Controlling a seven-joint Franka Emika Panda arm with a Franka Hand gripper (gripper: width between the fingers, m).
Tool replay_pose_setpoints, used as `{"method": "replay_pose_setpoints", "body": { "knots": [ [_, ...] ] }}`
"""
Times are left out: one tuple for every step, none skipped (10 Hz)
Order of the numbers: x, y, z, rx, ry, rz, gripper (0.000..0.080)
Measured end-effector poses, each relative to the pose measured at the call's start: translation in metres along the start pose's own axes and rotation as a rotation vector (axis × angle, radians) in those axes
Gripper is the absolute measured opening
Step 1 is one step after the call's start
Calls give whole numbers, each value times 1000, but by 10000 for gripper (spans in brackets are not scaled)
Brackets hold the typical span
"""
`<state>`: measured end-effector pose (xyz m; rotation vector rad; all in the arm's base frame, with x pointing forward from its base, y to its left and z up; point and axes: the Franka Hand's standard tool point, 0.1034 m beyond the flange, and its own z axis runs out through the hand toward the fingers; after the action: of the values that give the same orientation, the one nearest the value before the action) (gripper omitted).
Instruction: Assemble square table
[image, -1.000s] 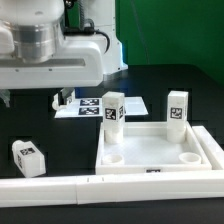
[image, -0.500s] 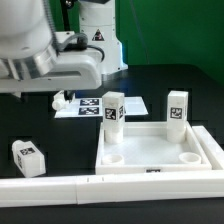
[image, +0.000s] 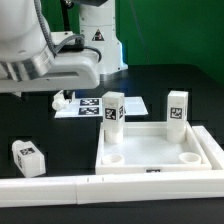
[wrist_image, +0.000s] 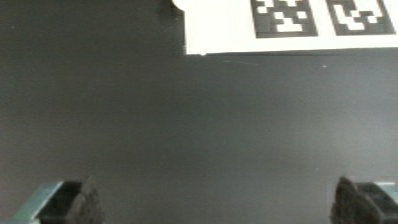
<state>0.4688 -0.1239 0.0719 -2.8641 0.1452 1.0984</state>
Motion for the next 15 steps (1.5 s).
{"method": "replay_pose_setpoints", "body": {
  "knots": [
    [-10, 8, 22, 16, -36, 17, 649],
    [-26, 11, 48, 43, -107, 51, 649],
    [-34, 8, 52, 52, -158, 71, 649],
    [-31, 8, 51, 48, -148, 67, 649],
    [-31, 9, 51, 49, -150, 67, 649],
    [-31, 8, 52, 48, -151, 67, 649],
    [-32, 8, 55, 49, -156, 68, 649],
    [-39, 8, 68, 73, -183, 87, 649],
    [-53, 6, 90, 107, -230, 123, 649],
    [-63, 3, 103, 121, -266, 153, 649],
    [-59, 4, 98, 116, -256, 144, 649],
    [-58, 4, 96, 115, -250, 142, 649],
    [-58, 4, 97, 115, -253, 143, 649],
    [-58, 4, 98, 115, -254, 143, 649],
    [-61, 4, 107, 115, -262, 149, 649]
  ]
}}
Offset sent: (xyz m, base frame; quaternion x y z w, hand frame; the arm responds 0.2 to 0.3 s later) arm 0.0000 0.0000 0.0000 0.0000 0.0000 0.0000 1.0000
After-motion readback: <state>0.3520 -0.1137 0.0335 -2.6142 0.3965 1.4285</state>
